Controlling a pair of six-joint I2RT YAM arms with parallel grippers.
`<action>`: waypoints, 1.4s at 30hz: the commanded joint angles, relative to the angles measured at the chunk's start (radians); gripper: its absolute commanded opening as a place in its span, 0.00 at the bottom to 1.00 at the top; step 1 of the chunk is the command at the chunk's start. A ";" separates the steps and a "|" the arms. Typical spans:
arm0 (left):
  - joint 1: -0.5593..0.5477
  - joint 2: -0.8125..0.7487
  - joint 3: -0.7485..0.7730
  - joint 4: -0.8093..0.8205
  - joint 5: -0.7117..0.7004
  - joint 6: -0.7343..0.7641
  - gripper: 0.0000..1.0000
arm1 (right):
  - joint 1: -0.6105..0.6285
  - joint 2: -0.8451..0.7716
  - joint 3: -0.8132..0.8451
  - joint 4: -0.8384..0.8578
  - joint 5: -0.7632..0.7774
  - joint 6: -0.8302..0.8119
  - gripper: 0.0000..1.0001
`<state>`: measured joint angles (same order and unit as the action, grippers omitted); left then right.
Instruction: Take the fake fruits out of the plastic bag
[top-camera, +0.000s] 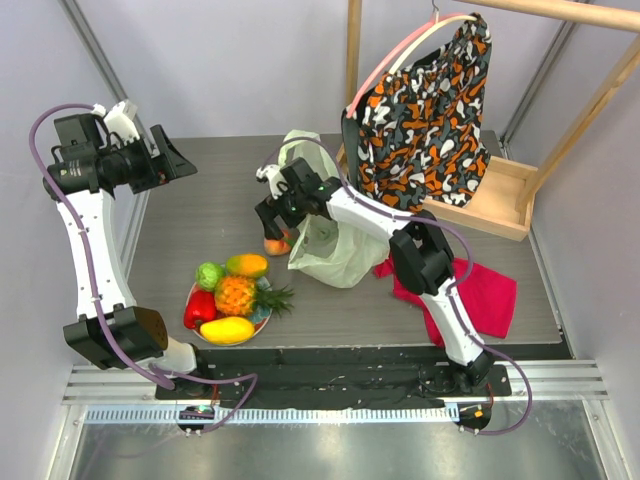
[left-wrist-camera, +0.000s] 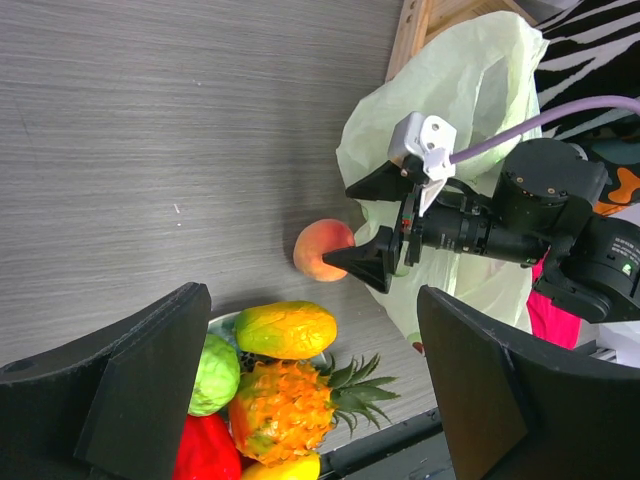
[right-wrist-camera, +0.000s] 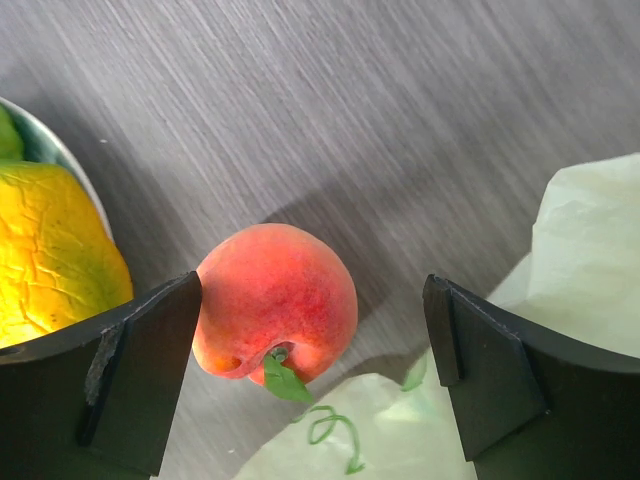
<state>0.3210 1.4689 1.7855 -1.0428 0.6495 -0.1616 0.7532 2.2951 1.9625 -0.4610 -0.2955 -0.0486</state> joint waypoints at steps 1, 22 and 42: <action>0.004 -0.024 0.006 0.047 0.025 -0.012 0.89 | 0.008 -0.017 0.039 -0.051 0.076 -0.112 1.00; 0.004 -0.044 -0.005 0.052 0.032 -0.012 0.89 | 0.035 -0.026 0.001 -0.128 -0.106 -0.145 0.69; 0.006 -0.067 0.026 0.066 0.012 -0.021 0.89 | 0.193 -0.181 0.122 -0.057 -0.367 -0.086 0.56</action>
<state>0.3210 1.4498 1.7813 -1.0275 0.6556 -0.1757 0.8696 2.1502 2.0193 -0.5560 -0.5983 -0.1398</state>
